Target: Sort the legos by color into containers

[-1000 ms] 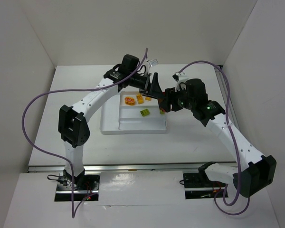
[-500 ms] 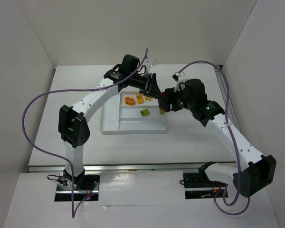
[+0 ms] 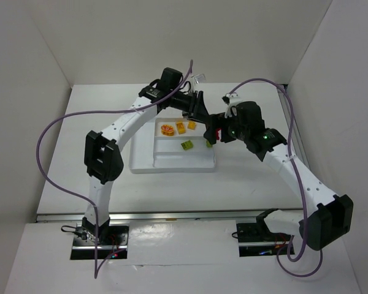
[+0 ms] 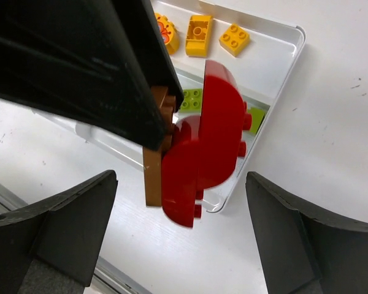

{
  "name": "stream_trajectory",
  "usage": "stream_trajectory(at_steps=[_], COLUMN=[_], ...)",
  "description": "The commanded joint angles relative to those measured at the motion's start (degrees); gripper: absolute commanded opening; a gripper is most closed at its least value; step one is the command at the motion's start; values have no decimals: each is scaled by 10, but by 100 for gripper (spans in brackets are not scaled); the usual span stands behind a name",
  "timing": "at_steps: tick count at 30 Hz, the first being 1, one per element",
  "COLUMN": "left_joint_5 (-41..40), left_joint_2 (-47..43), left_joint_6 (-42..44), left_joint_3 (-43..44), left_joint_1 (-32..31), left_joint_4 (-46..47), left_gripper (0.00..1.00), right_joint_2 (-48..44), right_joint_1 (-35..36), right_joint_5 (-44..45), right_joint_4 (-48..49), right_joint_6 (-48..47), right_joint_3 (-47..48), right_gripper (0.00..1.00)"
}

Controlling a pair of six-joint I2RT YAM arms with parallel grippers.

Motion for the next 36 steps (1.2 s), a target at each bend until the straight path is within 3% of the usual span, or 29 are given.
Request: stream_trajectory(at_steps=[1, 4, 7, 8, 11, 12, 15, 18, 25, 33, 36], left_joint_5=[28, 55, 117, 125, 141, 187, 227, 224, 246, 259, 266], left_joint_2=[11, 16, 16, 7, -29, -37, -67, -78, -84, -102, -102], left_joint_6=[4, 30, 62, 69, 93, 93, 73, 73, 48, 36, 36], left_joint_3=[27, 13, -18, -30, -94, -110, -161, -167, -178, -191, -191], left_joint_1=[16, 39, 62, 62, 68, 68, 68, 68, 68, 68, 68], left_joint_4=[2, 2, 2, 2, 13, 27, 107, 107, 147, 167, 173], left_gripper=[0, 0, 0, 0, 0, 0, 0, 0, 0, 0, 0], right_joint_2=[-20, -37, -43, -43, -57, -49, -27, -22, 28, 54, 65], right_joint_1=[-4, -34, -95, -112, -169, -182, -200, -200, -169, -164, -158], right_joint_5=[5, -15, -95, -157, -302, -344, -469, -503, -470, -517, -530], right_joint_4=[20, 15, 6, 17, 135, 161, 288, 361, 291, 392, 413], right_joint_6=[3, 15, 15, 15, 73, 116, 195, 225, 183, 243, 255], right_joint_3=[9, 2, -11, -20, -70, -91, -123, -135, -90, -108, -108], right_gripper=[93, 91, 88, 84, 80, 80, 81, 86, 99, 97, 89])
